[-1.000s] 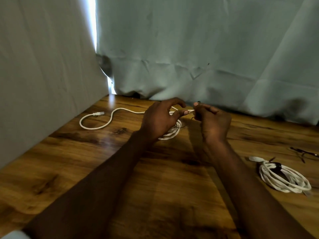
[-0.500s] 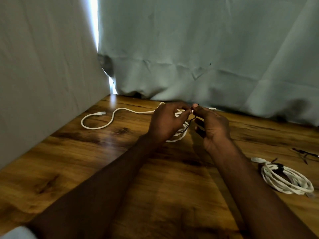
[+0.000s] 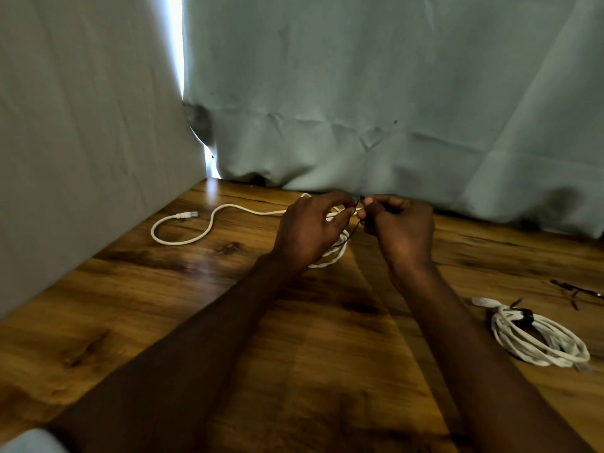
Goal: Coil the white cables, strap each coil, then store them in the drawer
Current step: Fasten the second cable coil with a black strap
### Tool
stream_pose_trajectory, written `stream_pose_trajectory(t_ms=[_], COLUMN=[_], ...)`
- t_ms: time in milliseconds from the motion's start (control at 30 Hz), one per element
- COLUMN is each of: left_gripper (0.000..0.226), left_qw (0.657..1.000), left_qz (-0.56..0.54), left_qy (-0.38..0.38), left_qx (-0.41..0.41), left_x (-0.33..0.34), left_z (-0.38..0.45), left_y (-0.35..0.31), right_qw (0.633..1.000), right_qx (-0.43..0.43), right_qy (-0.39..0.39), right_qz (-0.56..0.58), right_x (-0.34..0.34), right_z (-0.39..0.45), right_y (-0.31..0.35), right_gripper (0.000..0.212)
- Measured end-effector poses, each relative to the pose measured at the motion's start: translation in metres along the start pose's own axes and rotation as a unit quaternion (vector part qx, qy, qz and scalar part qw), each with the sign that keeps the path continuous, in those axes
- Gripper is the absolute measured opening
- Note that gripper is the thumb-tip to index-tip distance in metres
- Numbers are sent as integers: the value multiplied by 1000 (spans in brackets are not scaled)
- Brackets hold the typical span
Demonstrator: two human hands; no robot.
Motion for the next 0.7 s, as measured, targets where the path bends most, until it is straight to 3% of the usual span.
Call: stream_pose_trajectory(t_ms=[233, 400, 700], left_gripper=[18, 20, 19], left_qw=[1000, 1000, 999], left_qz=[4, -7, -46], left_qy=[10, 10, 6], left_qx=[8, 11, -28], left_x=[-1, 0, 3], left_z=[-2, -1, 3], left_y=[-6, -4, 7], right_qw=[999, 996, 997], right_qx=[-17, -33, 10], right_qy=[-21, -28, 47], right_qz=[-36, -84, -66], right_x=[-2, -4, 6], right_z=[-2, -3, -2], right_y=[6, 10, 2], right_gripper=[8, 11, 15])
Point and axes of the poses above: each hand's wrist, its own z-axis towards the middle knuckle, its own x-axis out of the palm, y = z × x, the point moved 8 cm from there along z, towards the middle knuckle, and after that the axes turned 1 degree about -z, right-handed, at the moved point
